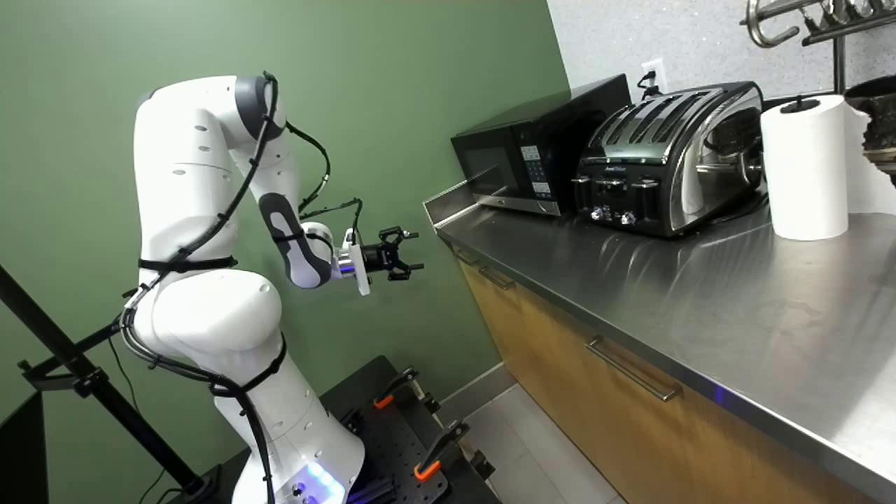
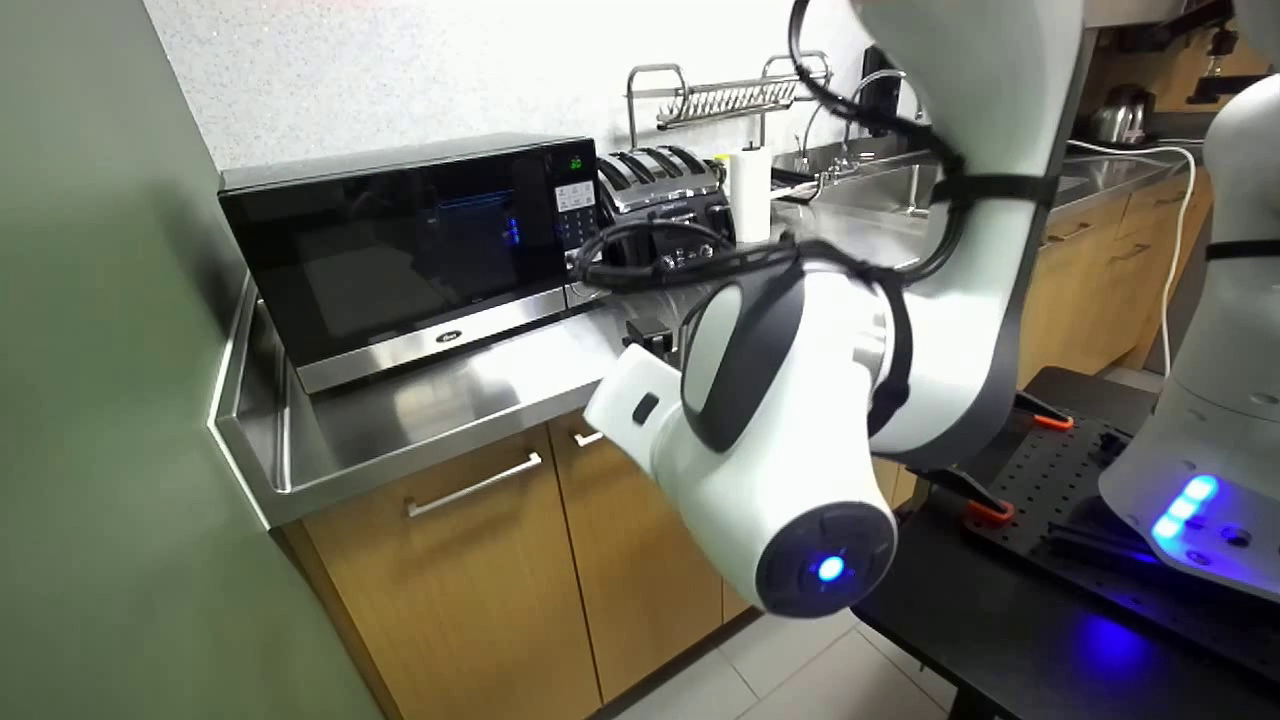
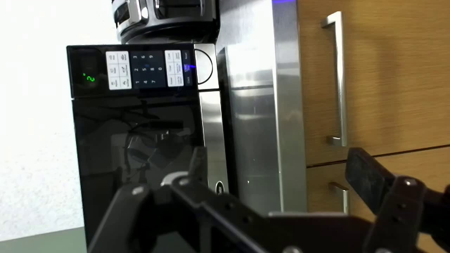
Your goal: Open the door of the first bottom cabinet on the left
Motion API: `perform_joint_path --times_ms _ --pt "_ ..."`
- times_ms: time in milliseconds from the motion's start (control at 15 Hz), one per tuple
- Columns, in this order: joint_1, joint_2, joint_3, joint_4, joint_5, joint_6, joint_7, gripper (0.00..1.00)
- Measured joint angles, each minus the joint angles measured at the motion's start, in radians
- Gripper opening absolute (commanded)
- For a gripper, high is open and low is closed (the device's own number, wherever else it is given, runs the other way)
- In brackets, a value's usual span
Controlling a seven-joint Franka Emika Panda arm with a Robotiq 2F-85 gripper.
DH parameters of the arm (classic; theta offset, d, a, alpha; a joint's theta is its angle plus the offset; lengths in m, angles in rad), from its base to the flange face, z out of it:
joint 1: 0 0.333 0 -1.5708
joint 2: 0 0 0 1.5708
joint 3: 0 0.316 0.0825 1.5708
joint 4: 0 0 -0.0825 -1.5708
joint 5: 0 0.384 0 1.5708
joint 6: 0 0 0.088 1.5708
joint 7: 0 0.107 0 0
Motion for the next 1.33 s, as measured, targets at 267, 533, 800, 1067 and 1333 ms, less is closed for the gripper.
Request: perform_joint_path --times_ms 267,533,800,1067,1333 --pt "0.101 0.24 -0.111 0.163 -0.11 -0.102 0.015 1.0" --pt "0.127 0.389 -0.14 0.287 -0.13 -0.105 -0.029 1.0" --pt "0.128 0.398 -0.14 0.306 -0.13 -0.105 -0.033 1.0" --pt "0.145 0.434 -0.155 0.35 -0.13 -0.144 -0.033 1.0" --pt "0.208 0.541 -0.199 0.486 -0.13 -0.25 -0.031 1.0"
